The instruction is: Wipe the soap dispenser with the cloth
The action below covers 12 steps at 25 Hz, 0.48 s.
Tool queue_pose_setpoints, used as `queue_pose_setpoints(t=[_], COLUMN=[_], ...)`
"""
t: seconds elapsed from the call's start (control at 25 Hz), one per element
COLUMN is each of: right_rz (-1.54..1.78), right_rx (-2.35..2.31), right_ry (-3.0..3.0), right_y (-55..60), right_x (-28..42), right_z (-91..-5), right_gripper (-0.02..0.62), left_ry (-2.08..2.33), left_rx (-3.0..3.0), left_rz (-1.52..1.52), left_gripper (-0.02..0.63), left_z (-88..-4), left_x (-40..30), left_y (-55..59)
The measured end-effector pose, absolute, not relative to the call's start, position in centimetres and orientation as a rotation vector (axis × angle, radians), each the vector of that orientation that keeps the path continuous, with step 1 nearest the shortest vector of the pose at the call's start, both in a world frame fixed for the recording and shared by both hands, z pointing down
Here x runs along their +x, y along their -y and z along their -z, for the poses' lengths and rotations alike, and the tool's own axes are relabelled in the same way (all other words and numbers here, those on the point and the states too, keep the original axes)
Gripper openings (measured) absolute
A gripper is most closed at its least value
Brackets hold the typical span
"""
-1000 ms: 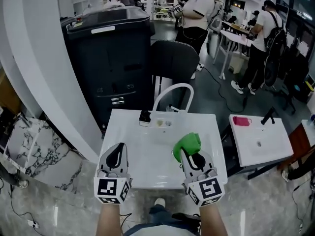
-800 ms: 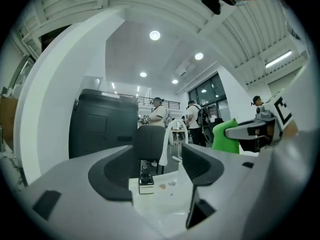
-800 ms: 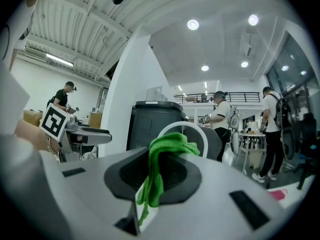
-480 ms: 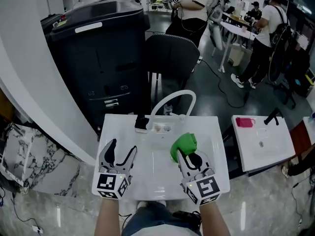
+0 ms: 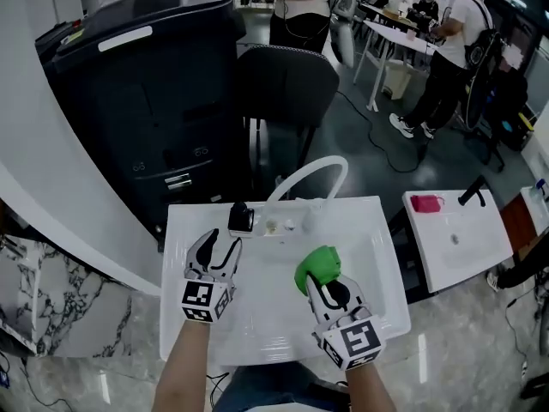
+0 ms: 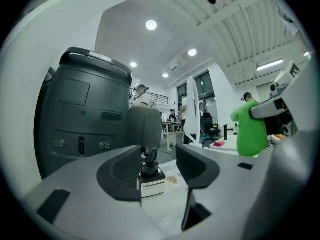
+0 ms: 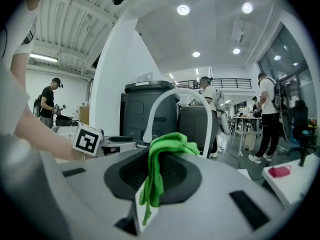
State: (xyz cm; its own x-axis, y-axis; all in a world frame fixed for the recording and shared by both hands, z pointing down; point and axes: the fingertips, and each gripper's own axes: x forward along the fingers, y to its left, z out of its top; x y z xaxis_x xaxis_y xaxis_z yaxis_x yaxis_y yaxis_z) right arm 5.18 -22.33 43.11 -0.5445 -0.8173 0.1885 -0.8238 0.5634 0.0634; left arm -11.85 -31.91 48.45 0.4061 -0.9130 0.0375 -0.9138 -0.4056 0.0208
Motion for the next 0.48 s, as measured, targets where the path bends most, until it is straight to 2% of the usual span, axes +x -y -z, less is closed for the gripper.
queue_pose_setpoints(t=[0.48], right_rz=[0.035], right_rx=[1.493], right_ry=[2.507], right_y=[23.0], right_x=[6.4], right_z=[-47.1], right_gripper=[0.049], left_ry=[1.516], left_rx=[2.654], left_rz=[-0.040], left_gripper=[0.210], left_z=[-53.1], left_x=[-10.1], left_y=[39.4])
